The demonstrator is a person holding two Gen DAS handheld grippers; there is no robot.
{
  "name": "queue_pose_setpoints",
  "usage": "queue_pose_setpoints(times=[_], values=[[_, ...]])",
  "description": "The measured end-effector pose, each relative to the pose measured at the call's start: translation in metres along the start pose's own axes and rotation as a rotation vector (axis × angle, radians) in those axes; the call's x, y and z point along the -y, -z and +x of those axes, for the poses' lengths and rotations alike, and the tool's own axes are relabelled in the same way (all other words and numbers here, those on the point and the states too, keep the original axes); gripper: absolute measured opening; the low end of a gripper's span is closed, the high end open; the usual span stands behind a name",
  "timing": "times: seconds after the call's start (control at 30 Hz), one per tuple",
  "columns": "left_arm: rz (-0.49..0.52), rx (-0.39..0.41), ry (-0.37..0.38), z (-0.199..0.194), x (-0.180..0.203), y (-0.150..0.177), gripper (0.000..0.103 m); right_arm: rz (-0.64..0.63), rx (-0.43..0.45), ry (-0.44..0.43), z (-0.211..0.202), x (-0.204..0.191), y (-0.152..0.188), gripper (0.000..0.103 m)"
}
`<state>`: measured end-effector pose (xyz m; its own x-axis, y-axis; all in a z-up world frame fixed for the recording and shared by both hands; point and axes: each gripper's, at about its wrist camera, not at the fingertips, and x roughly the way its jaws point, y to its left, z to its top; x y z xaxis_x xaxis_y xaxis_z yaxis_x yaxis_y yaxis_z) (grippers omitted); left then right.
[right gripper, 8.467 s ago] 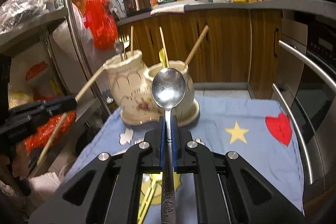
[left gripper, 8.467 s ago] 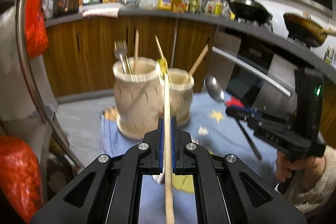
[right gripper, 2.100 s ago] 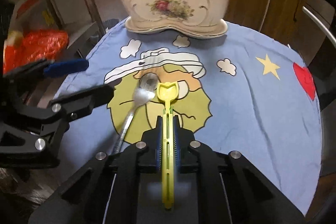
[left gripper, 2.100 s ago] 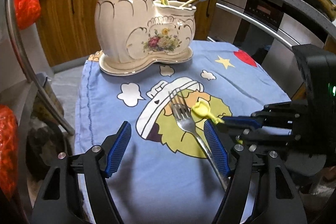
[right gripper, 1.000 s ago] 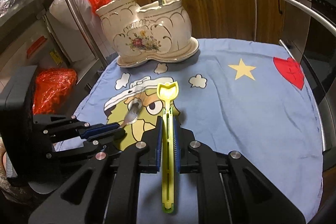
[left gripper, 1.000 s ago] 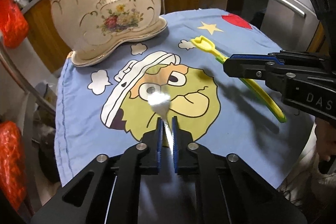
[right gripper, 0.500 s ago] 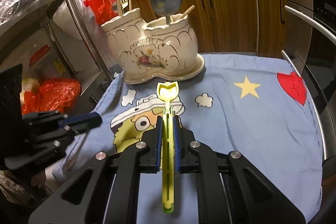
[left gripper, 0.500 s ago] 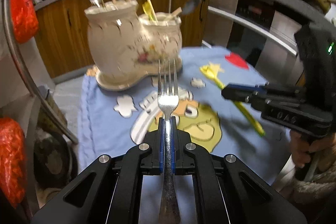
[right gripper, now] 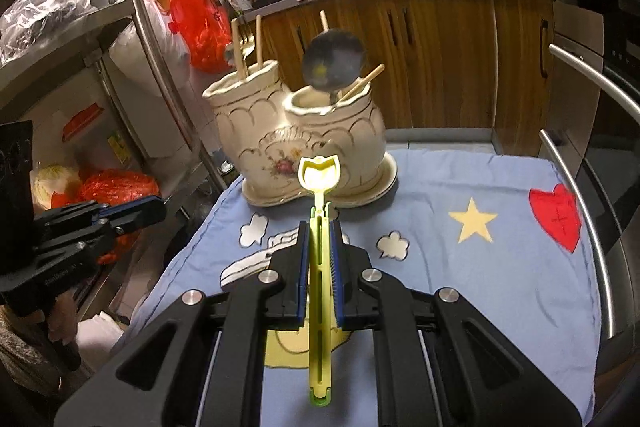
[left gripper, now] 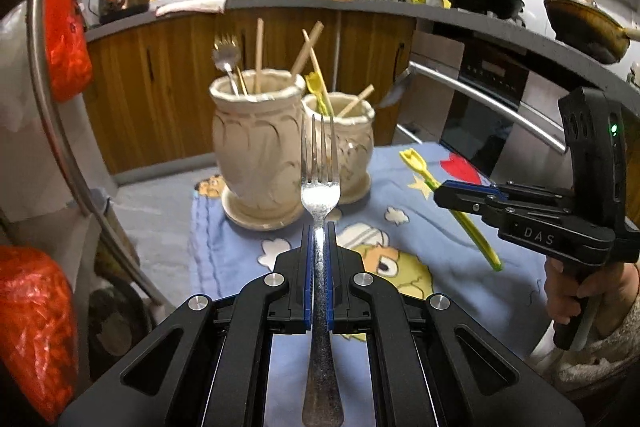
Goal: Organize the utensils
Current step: 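Lift the yellow spoon and steel fork and carry both over the holder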
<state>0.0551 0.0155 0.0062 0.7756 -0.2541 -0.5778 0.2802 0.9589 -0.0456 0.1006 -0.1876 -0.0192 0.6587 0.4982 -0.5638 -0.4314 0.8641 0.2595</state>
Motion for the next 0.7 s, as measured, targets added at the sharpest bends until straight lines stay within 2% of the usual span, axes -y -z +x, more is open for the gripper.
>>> queue_pose_setpoints(times=[0.2,0.47,0.7], values=[[-0.013,0.093,-0.018,-0.023,-0.016,-0.025,0.005,0.007,0.057,0.026,-0.009,0.011,-0.020,0.009],[-0.027,0.265,-0.038,-0.037,-0.039,-0.091,0.005,0.017,0.195,0.064,-0.029,0.025,-0.068,0.009],[-0.074,0.390,-0.025,-0.012,-0.048,-0.139,0.005,0.011,0.325,-0.021,-0.015,0.020,-0.114,0.009]])
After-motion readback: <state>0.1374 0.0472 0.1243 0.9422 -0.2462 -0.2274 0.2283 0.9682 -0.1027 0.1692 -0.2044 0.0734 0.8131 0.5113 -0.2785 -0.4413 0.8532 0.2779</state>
